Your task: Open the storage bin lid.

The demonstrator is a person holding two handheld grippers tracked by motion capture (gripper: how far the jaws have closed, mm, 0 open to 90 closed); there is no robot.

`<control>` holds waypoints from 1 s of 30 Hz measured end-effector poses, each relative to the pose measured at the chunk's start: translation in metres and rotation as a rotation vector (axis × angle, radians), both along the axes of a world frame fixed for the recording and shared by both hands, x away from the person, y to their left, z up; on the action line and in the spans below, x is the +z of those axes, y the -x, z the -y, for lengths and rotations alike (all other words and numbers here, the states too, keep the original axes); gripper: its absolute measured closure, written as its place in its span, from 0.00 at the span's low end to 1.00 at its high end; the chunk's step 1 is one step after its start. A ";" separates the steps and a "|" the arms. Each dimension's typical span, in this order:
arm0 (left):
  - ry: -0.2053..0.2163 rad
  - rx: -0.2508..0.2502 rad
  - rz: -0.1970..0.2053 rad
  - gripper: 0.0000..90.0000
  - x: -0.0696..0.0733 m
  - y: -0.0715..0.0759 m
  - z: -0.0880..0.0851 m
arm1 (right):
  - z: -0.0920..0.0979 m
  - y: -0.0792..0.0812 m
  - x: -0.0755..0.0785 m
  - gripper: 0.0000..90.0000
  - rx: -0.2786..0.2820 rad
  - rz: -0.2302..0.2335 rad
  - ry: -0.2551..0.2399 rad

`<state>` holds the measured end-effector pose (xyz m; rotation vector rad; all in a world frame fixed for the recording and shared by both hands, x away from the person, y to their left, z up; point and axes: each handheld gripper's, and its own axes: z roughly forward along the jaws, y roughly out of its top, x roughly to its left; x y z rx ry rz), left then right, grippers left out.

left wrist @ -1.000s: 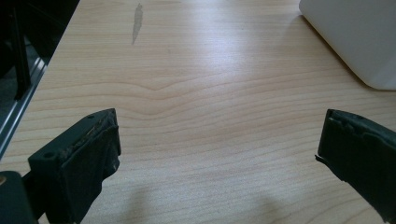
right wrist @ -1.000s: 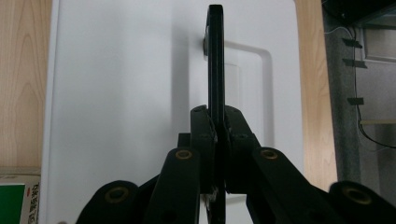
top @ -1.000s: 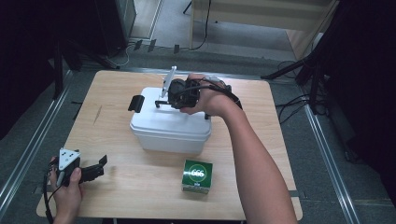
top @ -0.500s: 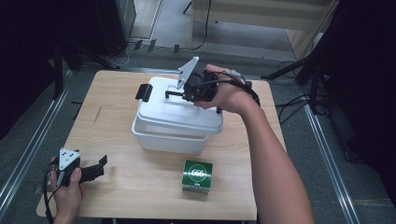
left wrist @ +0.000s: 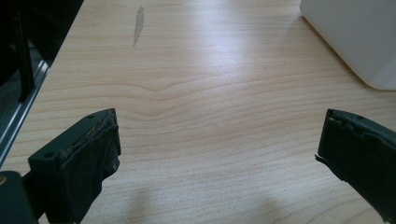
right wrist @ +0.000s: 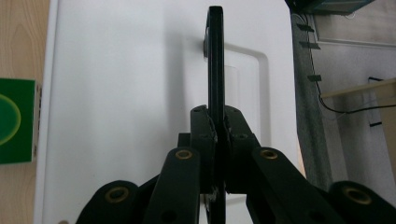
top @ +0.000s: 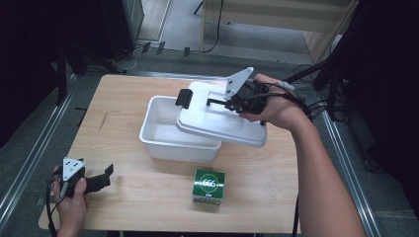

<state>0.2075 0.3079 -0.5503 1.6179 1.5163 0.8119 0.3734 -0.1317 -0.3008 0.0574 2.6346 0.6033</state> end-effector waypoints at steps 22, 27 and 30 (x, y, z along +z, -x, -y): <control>-0.006 0.038 0.027 0.00 0.000 0.002 0.000 | 0.088 0.015 -0.022 0.95 -0.119 0.003 0.013; -0.006 0.046 0.029 0.00 0.000 0.002 0.000 | 0.101 0.018 -0.029 0.95 -0.135 0.002 0.008; -0.007 0.047 0.029 0.00 0.000 0.002 0.000 | 0.109 0.019 -0.035 0.95 -0.146 -0.003 0.013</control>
